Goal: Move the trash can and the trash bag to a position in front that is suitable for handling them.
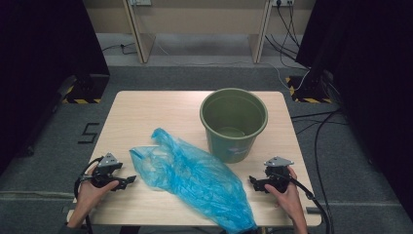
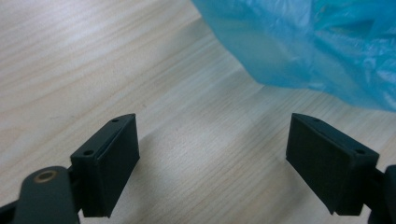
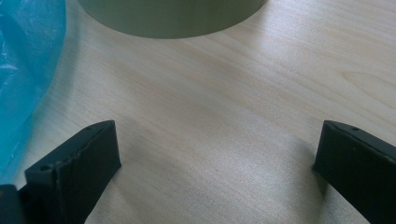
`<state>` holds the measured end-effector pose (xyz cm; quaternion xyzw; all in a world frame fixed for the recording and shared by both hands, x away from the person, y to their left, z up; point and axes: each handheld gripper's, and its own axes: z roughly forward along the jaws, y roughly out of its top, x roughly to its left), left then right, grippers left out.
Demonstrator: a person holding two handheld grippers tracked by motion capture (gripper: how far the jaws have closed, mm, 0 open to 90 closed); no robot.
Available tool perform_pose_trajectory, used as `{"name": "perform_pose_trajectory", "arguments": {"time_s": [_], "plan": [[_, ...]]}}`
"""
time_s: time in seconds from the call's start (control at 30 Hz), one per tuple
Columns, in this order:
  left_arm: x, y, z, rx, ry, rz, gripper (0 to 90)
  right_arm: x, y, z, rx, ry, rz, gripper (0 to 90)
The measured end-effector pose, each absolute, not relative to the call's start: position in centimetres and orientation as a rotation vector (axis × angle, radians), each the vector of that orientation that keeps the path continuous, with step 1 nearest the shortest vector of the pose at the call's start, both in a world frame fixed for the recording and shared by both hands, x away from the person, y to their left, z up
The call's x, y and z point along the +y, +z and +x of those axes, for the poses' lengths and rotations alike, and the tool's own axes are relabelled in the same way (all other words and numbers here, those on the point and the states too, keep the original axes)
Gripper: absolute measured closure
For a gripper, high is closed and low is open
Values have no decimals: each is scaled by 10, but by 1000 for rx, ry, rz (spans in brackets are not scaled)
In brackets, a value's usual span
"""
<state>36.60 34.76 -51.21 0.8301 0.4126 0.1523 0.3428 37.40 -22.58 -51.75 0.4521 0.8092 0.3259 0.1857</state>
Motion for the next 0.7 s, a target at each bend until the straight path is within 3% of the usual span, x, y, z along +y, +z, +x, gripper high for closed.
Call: {"name": "perform_pose_trajectory", "arguments": {"time_s": [0.7], "plan": [[317,-463,341,954,396,1983,177,-226,-517,374,2279,918,1273,2]]}}
